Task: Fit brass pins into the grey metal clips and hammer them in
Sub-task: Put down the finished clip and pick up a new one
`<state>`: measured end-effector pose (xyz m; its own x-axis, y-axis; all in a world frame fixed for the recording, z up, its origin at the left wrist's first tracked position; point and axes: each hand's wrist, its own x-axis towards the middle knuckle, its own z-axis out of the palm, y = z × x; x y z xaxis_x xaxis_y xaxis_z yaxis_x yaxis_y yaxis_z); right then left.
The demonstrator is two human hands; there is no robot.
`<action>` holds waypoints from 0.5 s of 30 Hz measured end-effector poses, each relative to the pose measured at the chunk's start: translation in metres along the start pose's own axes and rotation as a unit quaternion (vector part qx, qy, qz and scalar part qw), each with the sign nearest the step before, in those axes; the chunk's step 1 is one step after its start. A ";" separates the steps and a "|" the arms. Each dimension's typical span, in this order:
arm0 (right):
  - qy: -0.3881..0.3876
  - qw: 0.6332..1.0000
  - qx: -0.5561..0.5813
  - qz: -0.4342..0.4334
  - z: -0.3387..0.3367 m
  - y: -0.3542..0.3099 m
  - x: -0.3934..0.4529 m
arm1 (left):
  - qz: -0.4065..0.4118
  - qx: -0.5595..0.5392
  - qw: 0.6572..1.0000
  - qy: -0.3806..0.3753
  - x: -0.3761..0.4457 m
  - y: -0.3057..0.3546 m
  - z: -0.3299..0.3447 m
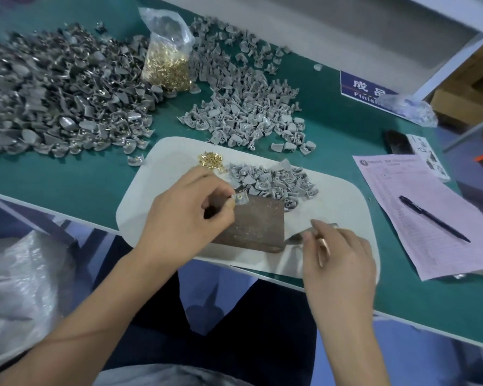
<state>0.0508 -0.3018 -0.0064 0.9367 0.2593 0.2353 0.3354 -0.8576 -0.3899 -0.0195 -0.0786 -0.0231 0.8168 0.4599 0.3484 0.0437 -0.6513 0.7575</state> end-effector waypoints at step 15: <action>-0.223 0.913 0.080 -0.331 0.102 -0.164 0.081 | -0.085 0.175 0.977 0.092 0.005 -0.087 -0.064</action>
<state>0.0820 -0.0944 -0.0141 0.4595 0.8833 0.0936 0.8197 -0.3810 -0.4278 -0.0561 0.0192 -0.0520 0.6644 0.6591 0.3523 0.3893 -0.7076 0.5897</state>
